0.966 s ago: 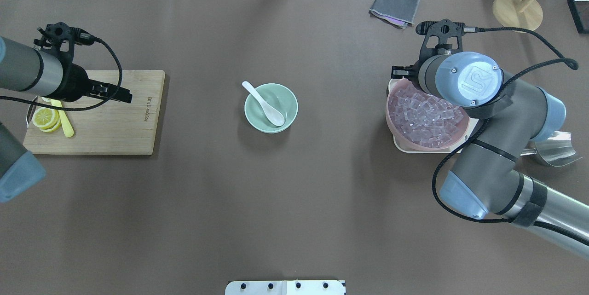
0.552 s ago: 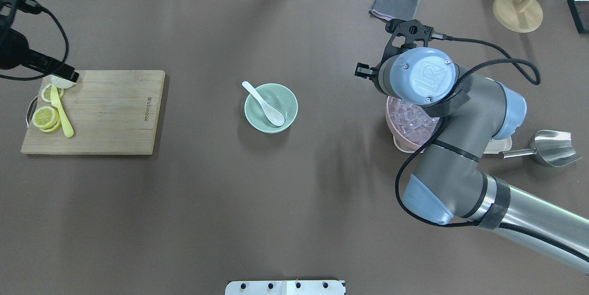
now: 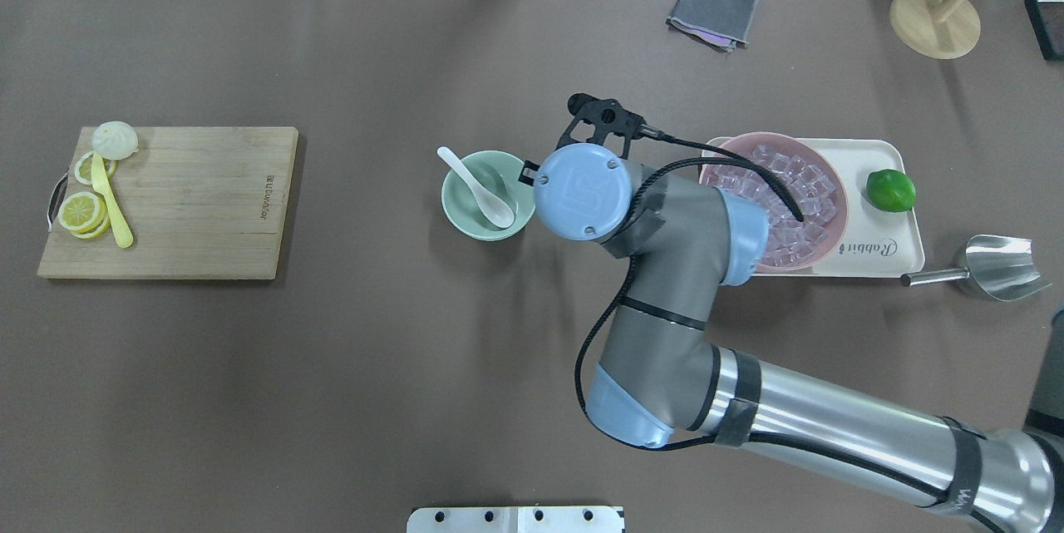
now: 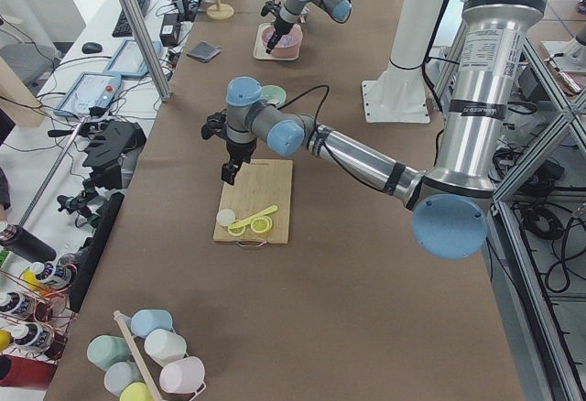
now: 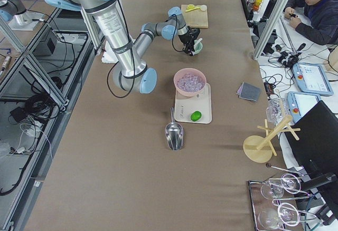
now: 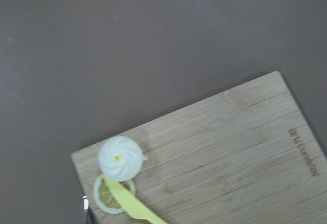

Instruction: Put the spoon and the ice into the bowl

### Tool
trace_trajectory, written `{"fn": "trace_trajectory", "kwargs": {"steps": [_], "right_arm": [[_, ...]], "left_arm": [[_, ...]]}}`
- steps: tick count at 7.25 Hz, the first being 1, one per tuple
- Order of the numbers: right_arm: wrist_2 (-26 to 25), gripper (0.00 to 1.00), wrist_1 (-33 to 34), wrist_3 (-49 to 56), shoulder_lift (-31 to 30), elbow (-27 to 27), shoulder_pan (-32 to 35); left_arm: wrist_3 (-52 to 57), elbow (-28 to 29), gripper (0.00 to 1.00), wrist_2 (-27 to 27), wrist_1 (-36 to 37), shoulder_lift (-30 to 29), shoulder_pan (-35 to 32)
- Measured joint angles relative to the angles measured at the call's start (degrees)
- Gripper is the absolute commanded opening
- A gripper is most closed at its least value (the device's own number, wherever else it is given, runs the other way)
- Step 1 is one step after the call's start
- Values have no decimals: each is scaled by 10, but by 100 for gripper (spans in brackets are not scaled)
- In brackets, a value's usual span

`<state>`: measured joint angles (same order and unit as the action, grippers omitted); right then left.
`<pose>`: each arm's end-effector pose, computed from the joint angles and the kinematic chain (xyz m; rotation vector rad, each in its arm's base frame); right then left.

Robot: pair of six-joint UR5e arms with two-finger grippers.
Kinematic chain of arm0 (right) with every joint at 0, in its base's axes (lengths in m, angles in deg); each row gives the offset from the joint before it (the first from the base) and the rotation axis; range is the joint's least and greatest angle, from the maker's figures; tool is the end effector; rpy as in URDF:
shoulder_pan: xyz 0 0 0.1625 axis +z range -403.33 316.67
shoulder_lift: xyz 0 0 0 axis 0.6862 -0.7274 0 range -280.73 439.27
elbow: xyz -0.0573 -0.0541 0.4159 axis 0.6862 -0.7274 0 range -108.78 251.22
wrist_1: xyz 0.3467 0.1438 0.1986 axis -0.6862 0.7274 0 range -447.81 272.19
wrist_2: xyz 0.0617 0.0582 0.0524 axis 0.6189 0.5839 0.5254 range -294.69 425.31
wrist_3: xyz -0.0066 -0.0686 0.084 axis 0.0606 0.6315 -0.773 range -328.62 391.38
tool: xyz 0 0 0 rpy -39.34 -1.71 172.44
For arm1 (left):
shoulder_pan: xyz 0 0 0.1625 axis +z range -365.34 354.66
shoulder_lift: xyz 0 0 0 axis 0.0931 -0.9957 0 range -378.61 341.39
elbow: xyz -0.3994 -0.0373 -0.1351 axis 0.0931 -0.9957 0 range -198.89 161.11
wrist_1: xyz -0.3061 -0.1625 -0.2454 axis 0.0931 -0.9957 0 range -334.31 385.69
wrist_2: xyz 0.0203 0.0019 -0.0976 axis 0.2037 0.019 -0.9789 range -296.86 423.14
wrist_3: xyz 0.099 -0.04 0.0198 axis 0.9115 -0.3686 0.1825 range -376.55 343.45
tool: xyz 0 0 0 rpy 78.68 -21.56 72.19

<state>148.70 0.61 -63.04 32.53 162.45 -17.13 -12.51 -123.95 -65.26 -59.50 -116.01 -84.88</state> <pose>-0.5857 -0.4508 0.1913 0.2623 -0.7784 0.5509 0.0348 -0.5507 0.4790 0.2600 0.6836 0.3451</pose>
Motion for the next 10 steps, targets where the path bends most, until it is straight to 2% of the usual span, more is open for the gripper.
{"fn": "trace_trajectory", "kwargs": {"steps": [1, 2, 3, 5, 7, 8, 10], "right_arm": [[-2, 4, 0, -14, 35, -32, -10], [-3, 74, 0, -22, 63, -59, -15], [-3, 100, -10, -29, 83, -83, -18], [-19, 100, -52, -30, 96, -115, -27], [-23, 100, -64, -16, 97, -117, -29], [-11, 100, -65, -1, 96, -109, -23], [55, 100, -62, 51, 68, -66, 15]], "left_arm": [[16, 2, 98, -8, 7, 10, -10], [23, 3, 98, -11, 9, 16, -14], [25, 5, 98, -12, 10, 19, -16], [24, 7, 98, -13, 10, 31, -16], [20, 10, 98, -12, 10, 40, -15], [21, 15, 98, -13, 10, 45, -15], [23, 9, 98, -17, 18, 70, -21]]}}
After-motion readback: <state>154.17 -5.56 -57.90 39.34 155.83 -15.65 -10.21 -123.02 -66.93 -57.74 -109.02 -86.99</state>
